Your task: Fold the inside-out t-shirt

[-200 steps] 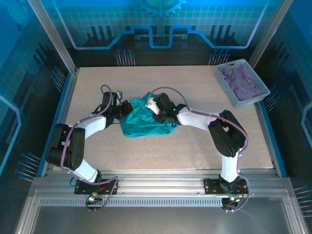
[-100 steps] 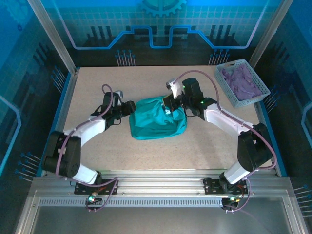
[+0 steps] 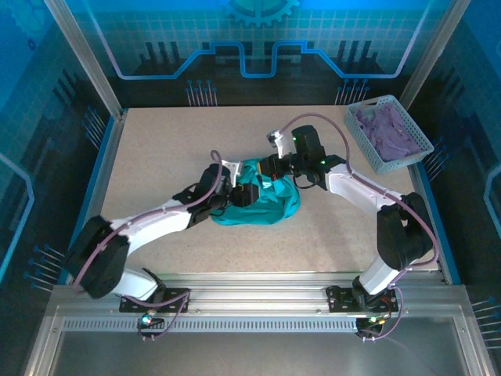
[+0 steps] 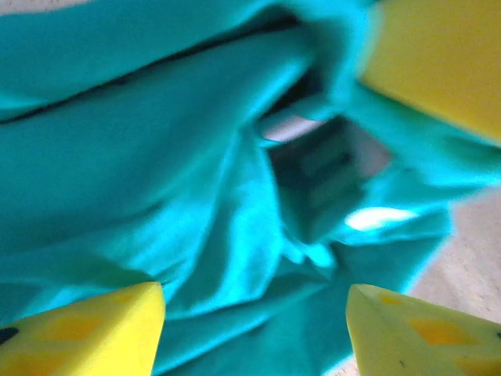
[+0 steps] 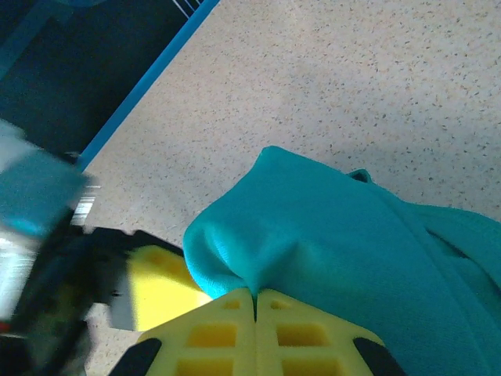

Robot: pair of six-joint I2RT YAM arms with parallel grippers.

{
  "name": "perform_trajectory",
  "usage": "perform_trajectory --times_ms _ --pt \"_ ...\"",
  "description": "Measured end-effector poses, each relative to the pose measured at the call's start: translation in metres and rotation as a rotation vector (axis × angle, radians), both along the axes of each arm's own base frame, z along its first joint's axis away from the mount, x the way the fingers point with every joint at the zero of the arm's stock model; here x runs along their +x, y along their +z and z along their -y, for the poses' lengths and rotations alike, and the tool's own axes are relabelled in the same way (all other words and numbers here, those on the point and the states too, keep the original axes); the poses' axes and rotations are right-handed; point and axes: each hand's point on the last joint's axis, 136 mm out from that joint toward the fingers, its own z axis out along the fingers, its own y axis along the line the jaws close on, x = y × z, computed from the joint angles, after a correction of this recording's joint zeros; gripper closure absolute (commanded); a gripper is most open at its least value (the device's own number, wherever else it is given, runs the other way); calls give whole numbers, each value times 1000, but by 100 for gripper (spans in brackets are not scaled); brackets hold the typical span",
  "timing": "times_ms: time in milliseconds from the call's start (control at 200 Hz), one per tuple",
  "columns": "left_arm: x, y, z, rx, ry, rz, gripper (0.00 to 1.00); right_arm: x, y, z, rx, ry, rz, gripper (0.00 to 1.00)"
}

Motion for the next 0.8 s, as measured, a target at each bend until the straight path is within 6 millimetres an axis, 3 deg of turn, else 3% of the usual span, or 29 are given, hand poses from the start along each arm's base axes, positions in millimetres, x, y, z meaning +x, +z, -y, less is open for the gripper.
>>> perform_trajectory --times_ms 100,130,220,355,550,695,800 --pt "19 -20 1 14 14 -23 93 4 5 8 31 -10 -27 100" --pt "24 -23 1 4 14 -27 100 7 6 12 43 -17 -39 100" --pt "38 -21 -6 -65 25 -34 100 17 6 28 55 -51 -69 98" --pt "51 2 -12 -191 1 5 100 33 -3 46 -19 -133 -93 90" --pt "30 26 -12 -285 -73 21 100 52 -17 68 -259 -259 -21 75" --pt "24 42 -11 -305 -103 50 100 46 -29 68 -422 -257 47 60" --pt "21 46 -11 -303 -109 57 100 27 -42 59 -514 -202 95 51"
